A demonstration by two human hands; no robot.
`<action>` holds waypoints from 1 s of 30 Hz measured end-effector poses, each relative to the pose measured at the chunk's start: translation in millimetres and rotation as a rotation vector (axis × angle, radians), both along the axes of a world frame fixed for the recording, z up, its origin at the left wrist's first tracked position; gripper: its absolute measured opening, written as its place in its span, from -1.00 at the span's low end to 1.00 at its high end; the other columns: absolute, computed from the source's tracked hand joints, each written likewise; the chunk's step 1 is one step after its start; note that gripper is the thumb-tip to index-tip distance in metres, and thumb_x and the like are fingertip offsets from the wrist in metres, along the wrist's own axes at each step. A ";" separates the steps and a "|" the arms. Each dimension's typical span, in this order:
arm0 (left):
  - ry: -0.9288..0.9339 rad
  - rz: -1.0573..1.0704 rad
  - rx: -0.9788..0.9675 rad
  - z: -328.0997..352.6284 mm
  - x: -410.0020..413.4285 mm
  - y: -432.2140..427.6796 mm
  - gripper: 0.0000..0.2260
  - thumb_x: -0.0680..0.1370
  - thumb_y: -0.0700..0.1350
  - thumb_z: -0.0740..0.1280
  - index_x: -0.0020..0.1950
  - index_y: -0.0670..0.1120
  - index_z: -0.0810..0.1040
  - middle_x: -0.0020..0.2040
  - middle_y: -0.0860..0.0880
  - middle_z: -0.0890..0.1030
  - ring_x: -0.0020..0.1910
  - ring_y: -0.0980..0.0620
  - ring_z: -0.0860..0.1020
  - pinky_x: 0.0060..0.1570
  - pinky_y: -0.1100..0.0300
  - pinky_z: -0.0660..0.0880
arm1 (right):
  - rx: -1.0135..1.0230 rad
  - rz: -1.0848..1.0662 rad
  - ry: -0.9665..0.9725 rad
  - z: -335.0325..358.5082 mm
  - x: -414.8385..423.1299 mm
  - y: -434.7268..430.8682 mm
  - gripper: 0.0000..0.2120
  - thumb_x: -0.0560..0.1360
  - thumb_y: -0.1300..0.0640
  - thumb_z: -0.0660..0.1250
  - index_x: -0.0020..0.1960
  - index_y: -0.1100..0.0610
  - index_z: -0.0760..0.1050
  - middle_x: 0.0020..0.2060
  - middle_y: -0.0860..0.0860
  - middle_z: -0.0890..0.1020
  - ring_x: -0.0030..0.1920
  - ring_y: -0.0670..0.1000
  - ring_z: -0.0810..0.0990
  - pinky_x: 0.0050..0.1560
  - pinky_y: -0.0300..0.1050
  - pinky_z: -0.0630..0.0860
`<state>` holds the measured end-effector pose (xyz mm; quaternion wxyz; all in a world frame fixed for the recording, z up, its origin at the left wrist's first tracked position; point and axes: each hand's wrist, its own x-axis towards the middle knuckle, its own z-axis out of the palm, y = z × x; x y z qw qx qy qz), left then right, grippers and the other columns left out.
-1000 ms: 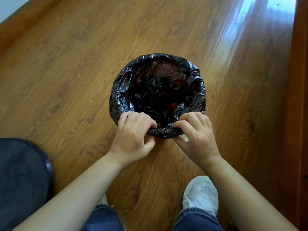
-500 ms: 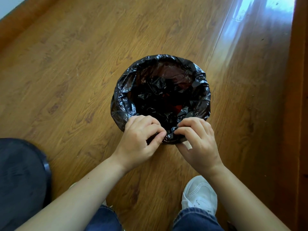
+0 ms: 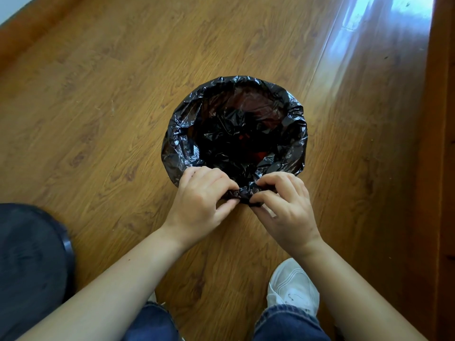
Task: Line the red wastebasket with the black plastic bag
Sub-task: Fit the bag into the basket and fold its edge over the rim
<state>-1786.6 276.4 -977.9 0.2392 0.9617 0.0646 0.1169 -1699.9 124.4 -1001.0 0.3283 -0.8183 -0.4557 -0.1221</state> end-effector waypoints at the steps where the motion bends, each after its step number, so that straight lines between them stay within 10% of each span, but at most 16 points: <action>1: 0.001 0.010 0.003 0.4 -0.1 1.0 -0.84 0.40 -0.07 0.32 -0.14 -0.13 0.59 -0.19 -0.03 0.62 -0.16 -0.07 0.55 -0.04 0.07 0.31 | -0.012 0.007 -0.003 0.6 -0.5 0.2 -0.91 0.37 0.18 0.44 -0.26 0.21 0.61 -0.19 0.16 0.63 -0.11 0.14 0.59 0.04 -0.03 0.41; 30: -0.020 -0.035 0.203 4.0 2.4 -4.3 -0.88 0.35 -0.23 0.36 -0.13 -0.15 0.58 -0.19 -0.07 0.61 -0.19 -0.12 0.56 -0.07 0.04 0.30 | -0.049 -0.038 -0.017 5.4 2.0 15.4 -0.93 0.31 0.26 0.46 -0.23 0.19 0.59 -0.27 0.09 0.60 -0.18 0.08 0.54 -0.12 -0.04 0.40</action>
